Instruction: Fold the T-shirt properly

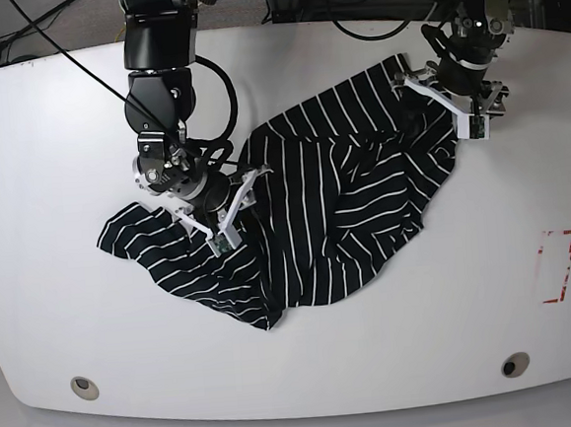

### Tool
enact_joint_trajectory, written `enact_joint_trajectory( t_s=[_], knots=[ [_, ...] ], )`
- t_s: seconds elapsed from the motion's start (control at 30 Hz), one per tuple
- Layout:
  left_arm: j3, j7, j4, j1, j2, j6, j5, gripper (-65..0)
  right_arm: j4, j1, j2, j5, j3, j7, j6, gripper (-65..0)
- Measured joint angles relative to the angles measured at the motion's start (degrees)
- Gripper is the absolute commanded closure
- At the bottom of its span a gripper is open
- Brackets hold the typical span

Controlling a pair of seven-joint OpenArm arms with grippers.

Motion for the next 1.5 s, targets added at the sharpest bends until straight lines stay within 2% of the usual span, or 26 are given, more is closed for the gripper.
enact_joint_trajectory(
  t_s=[0.3,0.67,0.83,0.9,1.03,1.3,1.33,1.43,1.5],
  knots=[
    [-2.6,0.5,-5.3,-0.2,0.0,0.2,-0.2,-51.1,4.5,-1.6,0.0,0.1,0.0,0.1,0.0,-22.4],
    [-2.4,0.7,-9.9,-1.6,0.1,-0.1,-0.3,-51.0,8.3,-4.2,0.0,0.1,0.0,-0.4,0.2,-22.0],
    [-2.4,-0.7,-12.4,-3.0,0.0,-0.1,-0.3,-50.0,9.6,-5.0,0.0,0.0,0.0,-0.1,0.3,-15.7],
    [-2.0,-0.7,-12.6,-3.2,0.0,0.0,-0.3,-45.7,9.7,-5.0,0.0,0.0,0.0,-0.2,0.3,-14.1],
    [-0.3,-1.2,-12.7,-3.2,-0.2,-0.1,0.0,-27.8,9.7,-5.1,0.0,0.0,0.0,-0.2,0.2,-13.2],
    [0.1,-1.2,-12.8,-3.2,-0.1,-0.5,-0.9,0.0,12.4,-6.3,0.0,0.1,0.0,-0.2,0.2,-12.0],
    [0.1,-1.2,-12.8,-3.1,-0.1,-0.5,-0.8,0.0,12.4,-6.2,0.0,0.1,0.0,-0.2,0.2,-10.8],
    [-0.1,-1.4,-12.7,-3.0,-0.1,-0.5,-0.8,0.0,12.4,-6.3,0.0,0.0,0.0,-0.2,0.2,-0.3],
    [-0.2,-1.0,-12.2,-3.0,-0.1,-0.5,-0.8,0.0,12.4,-6.3,0.0,0.0,0.0,-0.2,0.3,0.0]
  ],
)
